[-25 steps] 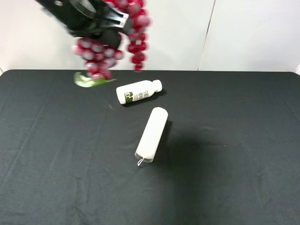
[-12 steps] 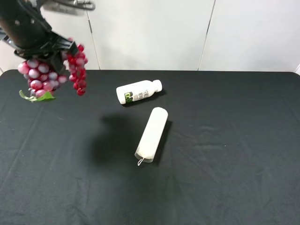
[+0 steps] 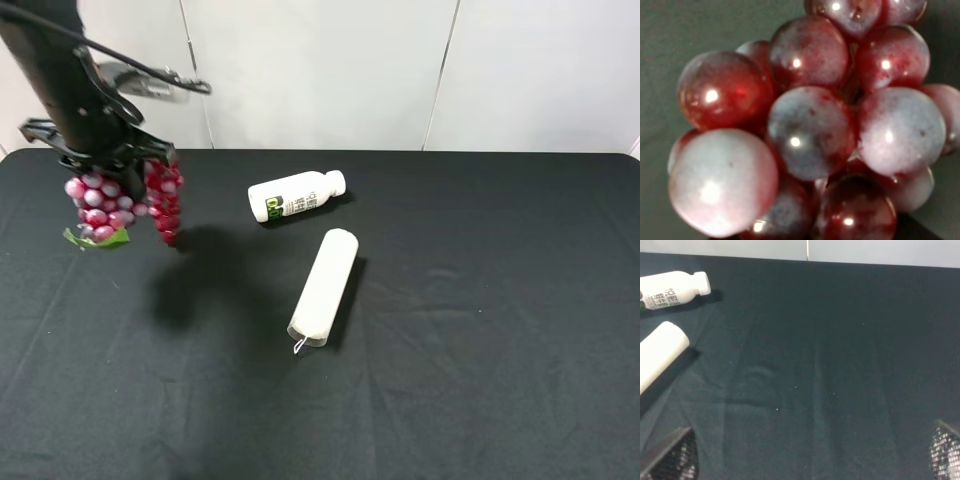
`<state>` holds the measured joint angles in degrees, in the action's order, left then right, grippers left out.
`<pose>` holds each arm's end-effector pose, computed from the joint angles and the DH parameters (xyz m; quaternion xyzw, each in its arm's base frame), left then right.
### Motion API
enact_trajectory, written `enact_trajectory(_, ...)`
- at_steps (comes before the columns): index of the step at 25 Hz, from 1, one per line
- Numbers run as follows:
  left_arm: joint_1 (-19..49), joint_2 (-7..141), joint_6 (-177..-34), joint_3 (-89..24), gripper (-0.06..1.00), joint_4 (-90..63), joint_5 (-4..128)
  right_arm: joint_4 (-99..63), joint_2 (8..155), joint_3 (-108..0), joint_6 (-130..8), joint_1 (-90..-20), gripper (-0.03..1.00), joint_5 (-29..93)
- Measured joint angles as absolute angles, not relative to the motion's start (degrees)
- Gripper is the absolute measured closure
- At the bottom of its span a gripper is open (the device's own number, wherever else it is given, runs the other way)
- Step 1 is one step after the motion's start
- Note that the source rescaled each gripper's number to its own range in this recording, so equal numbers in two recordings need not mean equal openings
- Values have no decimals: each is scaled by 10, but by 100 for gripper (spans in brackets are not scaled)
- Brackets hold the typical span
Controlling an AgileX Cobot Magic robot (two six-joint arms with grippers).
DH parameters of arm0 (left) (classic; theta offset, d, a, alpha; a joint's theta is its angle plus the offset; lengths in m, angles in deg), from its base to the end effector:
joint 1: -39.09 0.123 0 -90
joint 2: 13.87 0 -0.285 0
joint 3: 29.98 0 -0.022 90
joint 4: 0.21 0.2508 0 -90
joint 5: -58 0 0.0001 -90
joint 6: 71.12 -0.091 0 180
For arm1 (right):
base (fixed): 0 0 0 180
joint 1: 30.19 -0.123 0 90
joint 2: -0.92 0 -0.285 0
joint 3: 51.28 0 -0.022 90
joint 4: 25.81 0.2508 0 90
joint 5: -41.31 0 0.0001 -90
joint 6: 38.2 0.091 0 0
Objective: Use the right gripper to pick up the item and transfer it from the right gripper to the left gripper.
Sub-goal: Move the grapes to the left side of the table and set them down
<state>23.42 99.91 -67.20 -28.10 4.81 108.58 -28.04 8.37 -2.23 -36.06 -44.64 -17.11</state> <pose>0.3600 -0.0946 0.2069 0.1250 0.9842 0.0160 0.1242 -0.0023 -0.0037 0.2783 -0.0900 0.8380 0.0583 0.5350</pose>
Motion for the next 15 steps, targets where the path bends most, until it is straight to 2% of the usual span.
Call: enact_trajectory(15, 234, 1080, -652, -282, 94, 48, 1087, -280, 84, -22, -361, -446, -3, -171)
